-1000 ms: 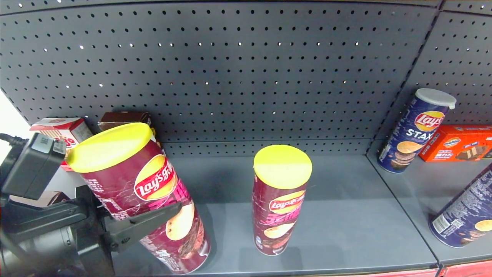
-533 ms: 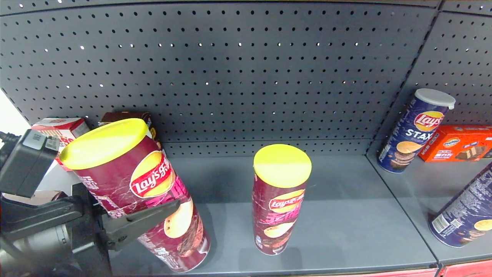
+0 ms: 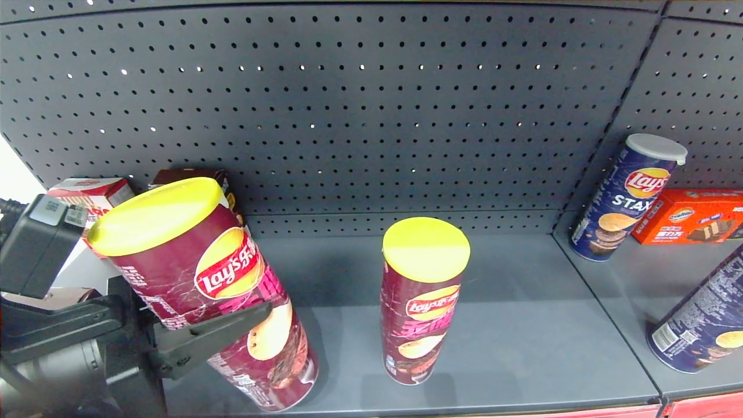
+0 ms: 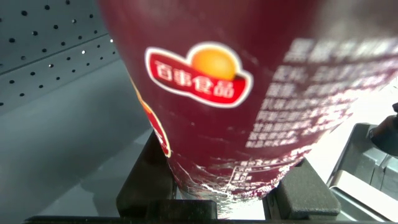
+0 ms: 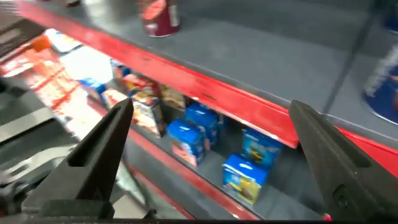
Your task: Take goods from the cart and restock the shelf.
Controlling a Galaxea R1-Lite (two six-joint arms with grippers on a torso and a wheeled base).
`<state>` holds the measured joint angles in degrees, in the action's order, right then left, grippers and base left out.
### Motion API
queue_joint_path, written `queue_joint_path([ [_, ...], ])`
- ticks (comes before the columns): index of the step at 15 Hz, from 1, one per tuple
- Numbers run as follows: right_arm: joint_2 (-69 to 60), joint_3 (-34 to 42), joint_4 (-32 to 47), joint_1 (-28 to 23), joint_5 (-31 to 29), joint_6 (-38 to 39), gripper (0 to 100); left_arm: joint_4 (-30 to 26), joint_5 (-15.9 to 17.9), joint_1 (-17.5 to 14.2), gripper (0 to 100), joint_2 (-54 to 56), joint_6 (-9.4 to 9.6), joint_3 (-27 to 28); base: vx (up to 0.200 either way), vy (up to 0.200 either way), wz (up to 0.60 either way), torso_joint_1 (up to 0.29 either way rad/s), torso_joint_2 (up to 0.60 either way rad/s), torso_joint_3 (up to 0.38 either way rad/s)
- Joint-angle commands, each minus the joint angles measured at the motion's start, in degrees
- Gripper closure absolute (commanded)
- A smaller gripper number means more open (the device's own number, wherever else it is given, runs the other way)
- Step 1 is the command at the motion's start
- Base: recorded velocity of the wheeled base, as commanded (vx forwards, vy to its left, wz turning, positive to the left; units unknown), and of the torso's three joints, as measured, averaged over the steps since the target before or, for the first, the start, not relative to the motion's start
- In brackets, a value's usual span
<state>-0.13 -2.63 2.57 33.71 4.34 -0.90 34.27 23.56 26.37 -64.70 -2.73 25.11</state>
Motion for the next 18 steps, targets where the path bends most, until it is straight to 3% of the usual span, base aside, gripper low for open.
queue_joint_path([
  [1,0.13,0.0,-0.02,-0.57,-4.78,-0.33,0,0.01,-0.01,0.0,100,0.1,0.01,0.02,0.0,0.0,0.0,0.0,0.0,0.0],
  [2,0.13,0.08,-0.11,-0.66,-8.65,-0.42,0,0.1,-0.01,0.09,100,0.18,0.01,0.11,0.0,0.0,0.0,0.0,0.0,0.0],
  [7,2.16,0.08,-0.11,-1.36,-9.09,-0.33,0,0.1,0.61,0.35,100,0.1,0.09,-0.5,0.0,0.0,0.0,0.0,0.0,0.0],
  [8,3.65,0.08,-0.11,-2.51,-9.17,-0.33,0,0.1,0.61,0.35,100,0.1,0.09,-0.5,0.0,0.0,0.0,0.0,0.0,0.0],
  [9,6.11,0.08,-0.02,-7.52,-9.09,-0.33,0,0.1,1.04,0.44,100,0.1,0.09,-0.5,0.0,0.0,0.0,0.0,0.0,0.0],
  [11,6.37,0.0,0.06,-12.79,-7.86,-0.42,0,0.1,1.48,0.35,100,0.18,0.09,-0.5,0.0,0.0,0.0,0.0,0.0,0.0],
  [15,0.13,0.17,-0.29,-16.22,-8.38,-0.06,0,0.1,1.4,0.35,100,0.45,0.09,-0.59,0.0,0.0,0.0,0.0,0.0,0.0],
  [18,0.13,0.96,-2.31,-15.95,-9.79,0.02,0,0.1,1.31,0.35,100,0.54,0.09,-0.59,0.0,0.0,0.0,0.0,0.0,0.0],
])
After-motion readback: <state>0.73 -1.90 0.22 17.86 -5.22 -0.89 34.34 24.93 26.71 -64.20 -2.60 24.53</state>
